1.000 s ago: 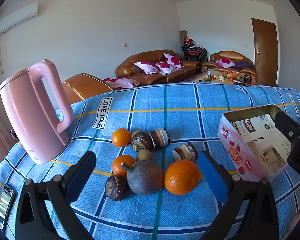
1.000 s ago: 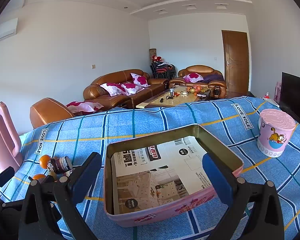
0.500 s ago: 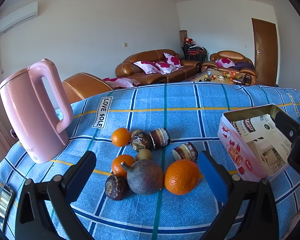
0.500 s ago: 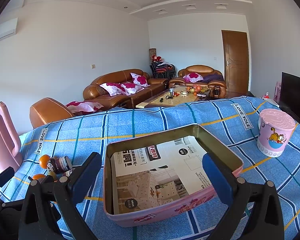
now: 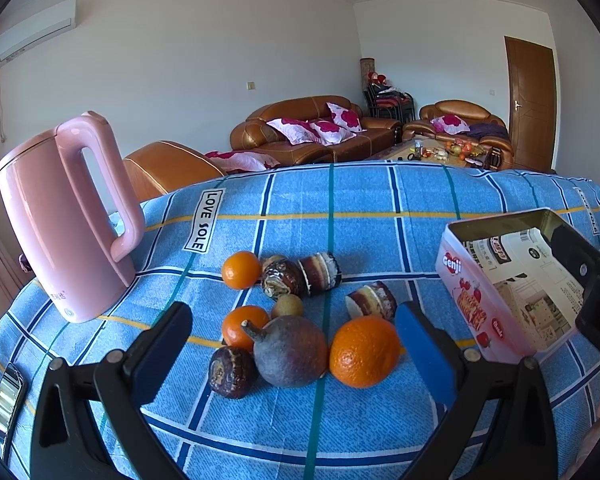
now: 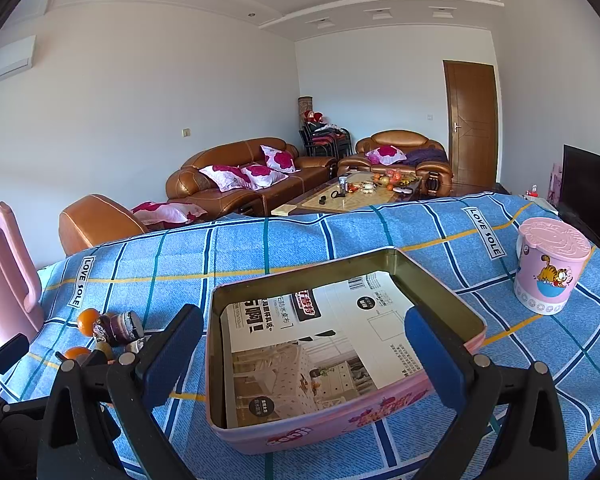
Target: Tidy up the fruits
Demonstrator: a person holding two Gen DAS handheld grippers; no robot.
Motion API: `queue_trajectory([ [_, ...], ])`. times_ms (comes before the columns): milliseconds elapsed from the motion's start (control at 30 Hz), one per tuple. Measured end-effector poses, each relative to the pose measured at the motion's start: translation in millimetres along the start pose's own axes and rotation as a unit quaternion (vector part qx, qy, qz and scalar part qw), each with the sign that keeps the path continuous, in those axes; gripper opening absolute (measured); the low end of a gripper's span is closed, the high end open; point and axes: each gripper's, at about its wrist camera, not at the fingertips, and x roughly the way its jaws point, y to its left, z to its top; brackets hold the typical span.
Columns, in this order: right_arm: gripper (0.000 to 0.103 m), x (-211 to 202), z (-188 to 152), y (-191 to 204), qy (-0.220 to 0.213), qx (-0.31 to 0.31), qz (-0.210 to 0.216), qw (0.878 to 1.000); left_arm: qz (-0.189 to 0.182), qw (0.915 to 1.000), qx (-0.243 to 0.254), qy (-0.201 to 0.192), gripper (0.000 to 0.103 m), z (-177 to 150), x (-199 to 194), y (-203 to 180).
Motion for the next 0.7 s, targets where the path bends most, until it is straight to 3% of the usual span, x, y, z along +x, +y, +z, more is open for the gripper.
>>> queue_trajectory([
  [700,0.102,1,-4,10,0.003,-0.027,0.01,1.0,-0.013,0.9995,-0.015,0.022,0.103,0,6,9],
])
